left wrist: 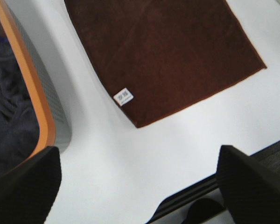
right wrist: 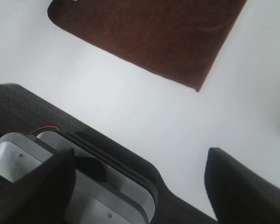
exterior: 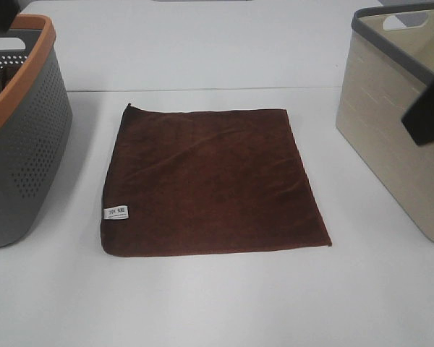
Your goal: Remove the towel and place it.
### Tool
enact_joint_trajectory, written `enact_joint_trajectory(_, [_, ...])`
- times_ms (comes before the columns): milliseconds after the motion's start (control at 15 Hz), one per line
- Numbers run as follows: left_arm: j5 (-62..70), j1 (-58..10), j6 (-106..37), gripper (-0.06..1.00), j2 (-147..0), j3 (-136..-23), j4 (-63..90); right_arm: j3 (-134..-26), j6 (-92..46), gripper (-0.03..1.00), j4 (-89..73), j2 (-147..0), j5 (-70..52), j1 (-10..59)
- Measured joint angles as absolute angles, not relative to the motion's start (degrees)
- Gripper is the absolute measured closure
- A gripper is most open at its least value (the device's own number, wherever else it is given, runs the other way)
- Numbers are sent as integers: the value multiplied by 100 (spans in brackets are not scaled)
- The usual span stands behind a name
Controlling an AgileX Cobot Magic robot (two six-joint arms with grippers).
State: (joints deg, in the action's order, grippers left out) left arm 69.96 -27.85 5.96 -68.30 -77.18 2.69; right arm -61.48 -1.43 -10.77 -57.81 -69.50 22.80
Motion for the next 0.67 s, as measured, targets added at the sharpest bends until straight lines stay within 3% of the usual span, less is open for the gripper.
enact_joint_trajectory(667, [5999, -2785, 596, 9, -2951, -3168, -218, -2922, -155, 24, -521, -2538, -6176, 2280])
